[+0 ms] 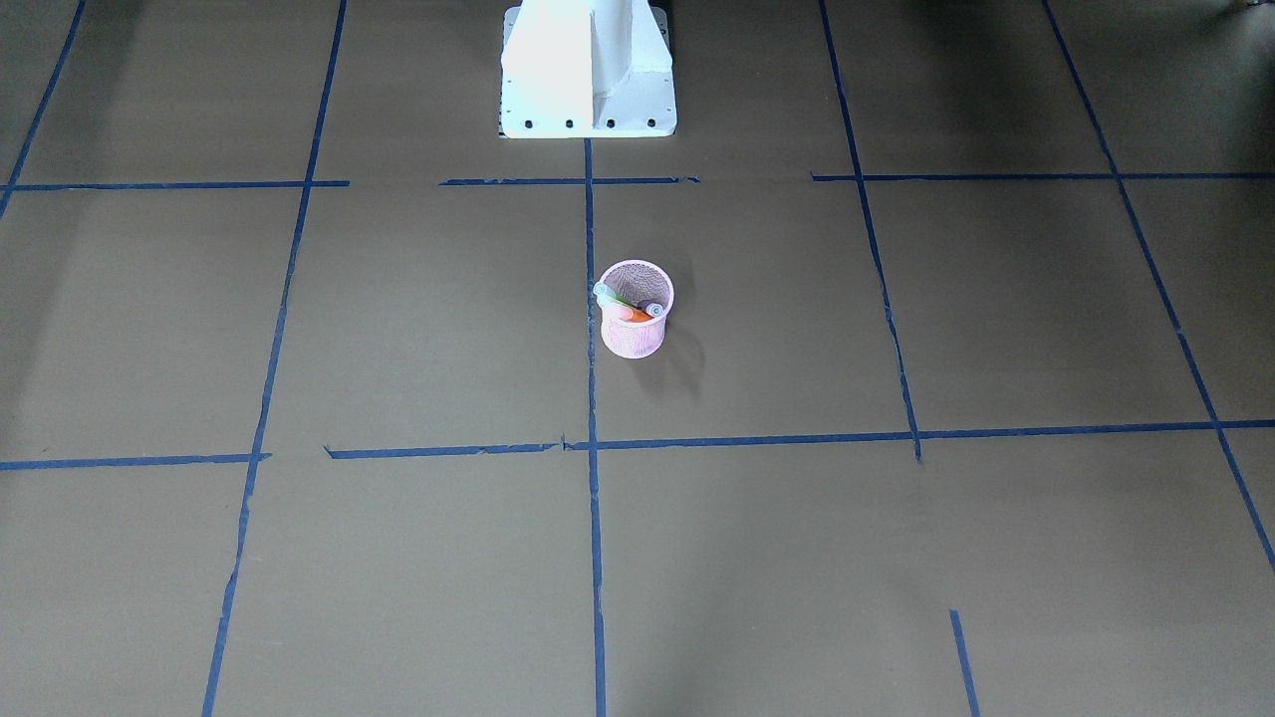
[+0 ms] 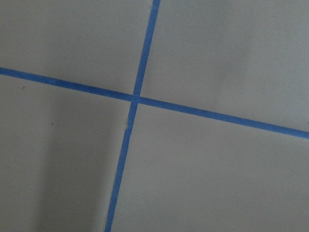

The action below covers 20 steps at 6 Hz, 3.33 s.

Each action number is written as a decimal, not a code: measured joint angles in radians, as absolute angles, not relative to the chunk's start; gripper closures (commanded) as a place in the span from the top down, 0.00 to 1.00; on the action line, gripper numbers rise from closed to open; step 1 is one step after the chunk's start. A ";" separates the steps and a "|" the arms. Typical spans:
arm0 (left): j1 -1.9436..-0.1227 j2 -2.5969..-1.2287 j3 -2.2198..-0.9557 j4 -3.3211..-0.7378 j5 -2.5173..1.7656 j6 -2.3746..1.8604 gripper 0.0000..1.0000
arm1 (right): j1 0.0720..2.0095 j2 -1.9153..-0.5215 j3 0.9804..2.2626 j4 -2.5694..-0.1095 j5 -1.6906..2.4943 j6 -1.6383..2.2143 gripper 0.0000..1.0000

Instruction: Collect pens into pen holder

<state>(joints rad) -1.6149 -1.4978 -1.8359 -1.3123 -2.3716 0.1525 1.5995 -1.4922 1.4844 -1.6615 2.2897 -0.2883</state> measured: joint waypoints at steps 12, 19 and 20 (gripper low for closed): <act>-1.608 -1.487 -1.744 -1.387 -2.379 0.162 1.00 | 1.545 -1.621 1.685 -1.733 2.336 -0.171 1.00; -1.582 -1.482 -1.675 -1.540 -2.377 0.161 1.00 | 1.542 -1.621 1.666 -1.679 2.335 -0.168 1.00; -1.582 -1.482 -1.673 -1.539 -2.378 0.161 1.00 | 1.541 -1.621 1.665 -1.679 2.336 -0.169 1.00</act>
